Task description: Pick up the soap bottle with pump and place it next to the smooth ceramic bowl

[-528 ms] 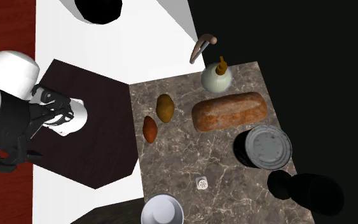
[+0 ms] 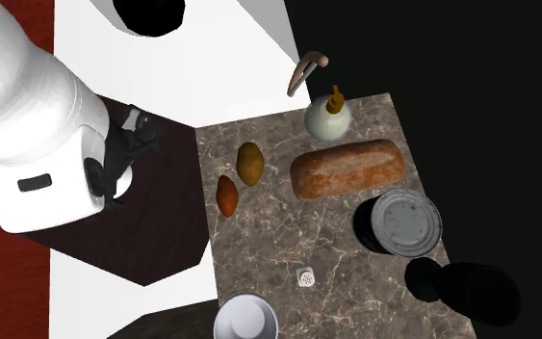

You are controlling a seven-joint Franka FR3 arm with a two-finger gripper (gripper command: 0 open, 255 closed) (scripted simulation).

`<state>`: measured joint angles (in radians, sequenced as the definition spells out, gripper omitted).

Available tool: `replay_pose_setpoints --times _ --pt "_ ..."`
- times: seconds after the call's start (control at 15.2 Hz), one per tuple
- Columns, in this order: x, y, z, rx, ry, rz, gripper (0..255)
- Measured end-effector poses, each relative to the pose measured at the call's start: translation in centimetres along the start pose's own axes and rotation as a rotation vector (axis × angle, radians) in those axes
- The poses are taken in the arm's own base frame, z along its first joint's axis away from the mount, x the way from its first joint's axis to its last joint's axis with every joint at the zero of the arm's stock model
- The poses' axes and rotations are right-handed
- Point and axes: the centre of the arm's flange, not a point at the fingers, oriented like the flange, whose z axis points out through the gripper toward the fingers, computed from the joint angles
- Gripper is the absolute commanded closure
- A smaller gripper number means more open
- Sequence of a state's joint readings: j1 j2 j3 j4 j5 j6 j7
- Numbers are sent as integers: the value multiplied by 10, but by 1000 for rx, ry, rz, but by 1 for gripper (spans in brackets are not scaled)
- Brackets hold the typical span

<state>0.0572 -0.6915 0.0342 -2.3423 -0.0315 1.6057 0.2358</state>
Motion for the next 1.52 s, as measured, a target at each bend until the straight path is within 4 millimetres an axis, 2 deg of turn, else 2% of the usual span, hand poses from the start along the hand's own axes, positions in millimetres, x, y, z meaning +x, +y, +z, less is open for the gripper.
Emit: replay_pose_setpoints --times 0.33,1.52 --pt "36 -47 20 14 -4 0 0" --pt "149 -242 84 65 -21 0 0"
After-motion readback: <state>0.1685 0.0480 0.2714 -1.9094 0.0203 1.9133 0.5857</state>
